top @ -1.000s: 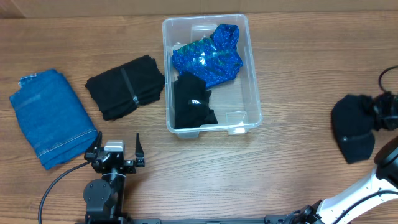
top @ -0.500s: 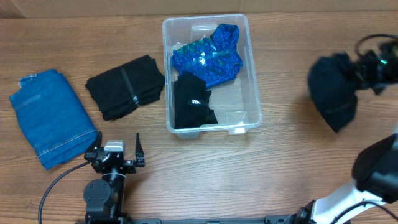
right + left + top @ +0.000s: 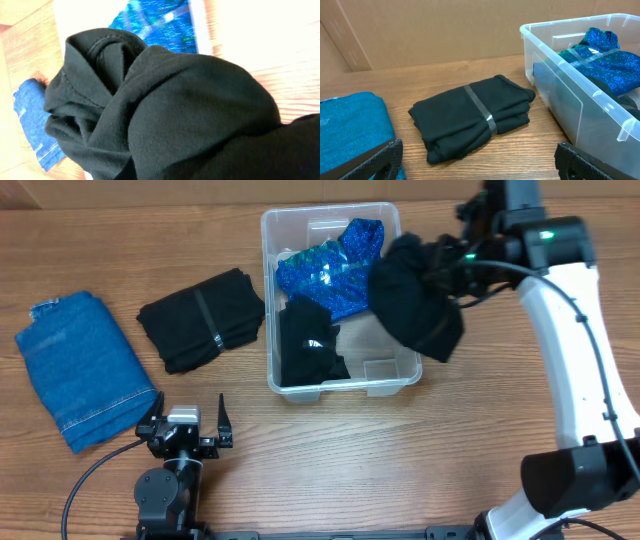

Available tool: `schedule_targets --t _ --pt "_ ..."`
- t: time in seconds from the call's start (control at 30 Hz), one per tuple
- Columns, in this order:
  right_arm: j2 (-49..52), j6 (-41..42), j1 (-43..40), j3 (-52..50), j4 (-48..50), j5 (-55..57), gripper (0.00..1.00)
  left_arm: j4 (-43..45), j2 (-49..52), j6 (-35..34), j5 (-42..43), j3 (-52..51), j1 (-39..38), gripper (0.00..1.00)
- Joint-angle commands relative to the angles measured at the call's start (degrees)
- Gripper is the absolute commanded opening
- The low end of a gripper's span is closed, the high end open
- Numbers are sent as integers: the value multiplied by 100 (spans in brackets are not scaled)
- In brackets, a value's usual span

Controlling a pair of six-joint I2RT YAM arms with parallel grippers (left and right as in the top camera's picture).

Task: Pack container
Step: 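Carry the black garment over the bin and lower it in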

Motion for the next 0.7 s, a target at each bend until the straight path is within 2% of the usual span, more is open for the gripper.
schedule_targets --t 0.0,0.23,0.43,0.67 --pt "-28 986 616 136 199 887 4 11 -17 129 -50 -31 -31 100" --pt "68 1967 1423 -24 1154 1637 4 11 -17 129 -50 -31 -31 100" --pt "79 2542 1467 -422 1759 1816 4 11 -17 129 -50 -31 -31 100" --pt "79 2835 1467 -1158 2055 2253 4 11 -17 129 -50 -31 -31 100"
